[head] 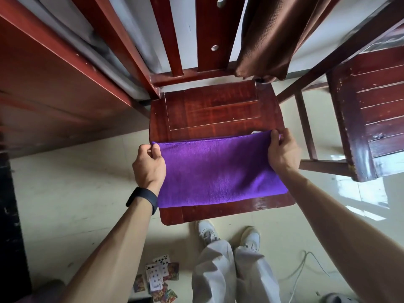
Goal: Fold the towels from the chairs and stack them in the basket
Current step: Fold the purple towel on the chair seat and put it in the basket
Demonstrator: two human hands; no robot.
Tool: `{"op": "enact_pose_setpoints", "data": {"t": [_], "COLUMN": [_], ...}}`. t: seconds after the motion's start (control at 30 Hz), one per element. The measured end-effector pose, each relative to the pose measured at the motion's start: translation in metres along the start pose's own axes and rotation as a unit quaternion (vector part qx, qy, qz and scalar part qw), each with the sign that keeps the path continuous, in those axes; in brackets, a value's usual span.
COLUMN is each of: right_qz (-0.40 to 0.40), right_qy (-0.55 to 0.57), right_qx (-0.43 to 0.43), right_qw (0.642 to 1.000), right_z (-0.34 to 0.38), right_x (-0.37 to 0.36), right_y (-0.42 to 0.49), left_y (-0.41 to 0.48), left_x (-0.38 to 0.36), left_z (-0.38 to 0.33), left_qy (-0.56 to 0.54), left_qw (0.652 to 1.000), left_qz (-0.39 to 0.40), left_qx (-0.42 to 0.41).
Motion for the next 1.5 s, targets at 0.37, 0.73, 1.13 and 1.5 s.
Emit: {"op": "enact_pose_setpoints", "data": {"t": [0.37,0.73,1.13,1.5], "right_qz": [-0.113,0.023,-0.023,0.236], "right_qy": [-0.111,-0.297,-0.237,-0.085], "right_qx": [0.201,0.362,0.16,-0.095], "right_qw": [0.967,0.883,0.958,0.963], "right_z": [0.023,0.026,-0.025,-0.091], "right_x": [0.008,-0.069,-0.001,0.01], "right_y": [-0.029,-0.058,-0.076,-0.145], "left_y": [-0.025,-0.052,-0.02,-0.196], "left_x": [-0.008,-0.065,-0.085,-0.033], "left_z": [-0.032,-0.006,-0.095,0.037], "left_qy": [0.149,0.313,0.369,0.014], "left_qw": [0.924,0.84,0.756,0.997], "left_qz": [-0.076,0.031,0.085,0.0], "left_qx": [-0.343,-0.442,-0.534,-0.079]}}
Point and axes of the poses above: each hand's wrist, its own y-axis towards the middle knuckle, its own x-axis out of the back of the hand, z = x × y, the point moved 6 cm from there along y, towards the middle knuckle, and after that the axes turned 1 degree about -y, right-handed, at the moved point
